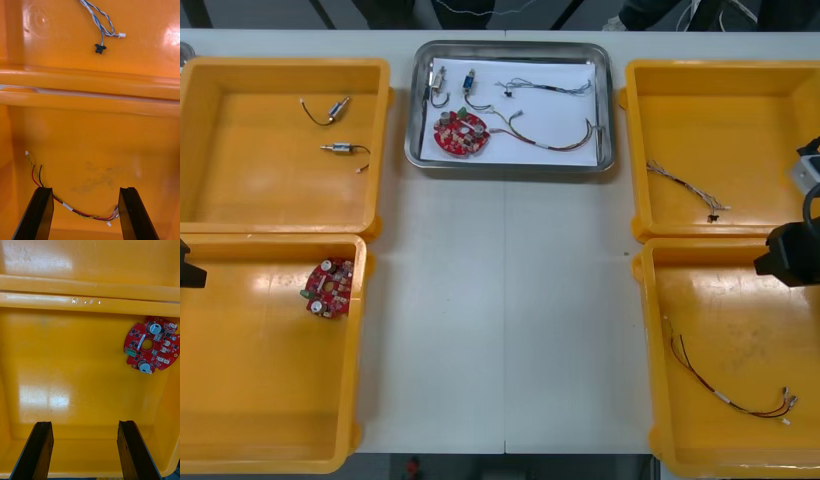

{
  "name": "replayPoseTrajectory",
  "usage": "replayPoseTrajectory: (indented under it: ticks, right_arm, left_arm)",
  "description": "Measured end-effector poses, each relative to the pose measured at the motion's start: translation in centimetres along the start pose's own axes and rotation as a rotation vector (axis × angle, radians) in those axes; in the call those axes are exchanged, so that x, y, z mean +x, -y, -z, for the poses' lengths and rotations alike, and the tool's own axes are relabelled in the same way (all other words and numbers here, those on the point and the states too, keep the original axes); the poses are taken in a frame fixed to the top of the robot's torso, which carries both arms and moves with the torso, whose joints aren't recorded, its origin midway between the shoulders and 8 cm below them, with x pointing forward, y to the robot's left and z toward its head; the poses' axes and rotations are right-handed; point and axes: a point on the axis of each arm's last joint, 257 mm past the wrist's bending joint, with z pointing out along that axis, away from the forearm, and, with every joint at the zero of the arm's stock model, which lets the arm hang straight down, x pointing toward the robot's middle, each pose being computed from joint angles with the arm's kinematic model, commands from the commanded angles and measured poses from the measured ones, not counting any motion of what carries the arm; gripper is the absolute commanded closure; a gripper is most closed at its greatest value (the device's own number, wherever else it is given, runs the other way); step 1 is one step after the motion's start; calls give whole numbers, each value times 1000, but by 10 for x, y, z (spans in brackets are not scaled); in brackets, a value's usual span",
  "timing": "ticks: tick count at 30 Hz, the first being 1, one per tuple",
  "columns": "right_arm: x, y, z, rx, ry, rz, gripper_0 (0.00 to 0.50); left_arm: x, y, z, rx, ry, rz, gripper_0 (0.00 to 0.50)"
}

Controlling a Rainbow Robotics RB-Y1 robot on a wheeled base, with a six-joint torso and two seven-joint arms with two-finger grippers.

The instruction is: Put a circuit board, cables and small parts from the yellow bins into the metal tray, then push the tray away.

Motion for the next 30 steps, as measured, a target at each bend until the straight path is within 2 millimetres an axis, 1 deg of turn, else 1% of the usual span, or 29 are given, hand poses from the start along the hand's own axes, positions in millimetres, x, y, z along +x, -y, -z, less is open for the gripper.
replayPoseTrajectory:
  ticks: [3,6,11,19,30]
  right_arm:
    - [2,8,3,3,7,-27,0]
    - [3,12,6,9,17,-36,0]
    - [5,12,9,19,26,-27,0]
    - [10,13,7,23,17,-28,0]
    - [12,14,6,24,13,-29,0]
  left_arm:
    - [0,0,0,0,0,0,0]
    - [0,0,0,0,0,0,0]
    - [0,0,0,0,0,0,0]
    - [0,0,0,0,0,0,0]
    - [0,0,0,0,0,0,0]
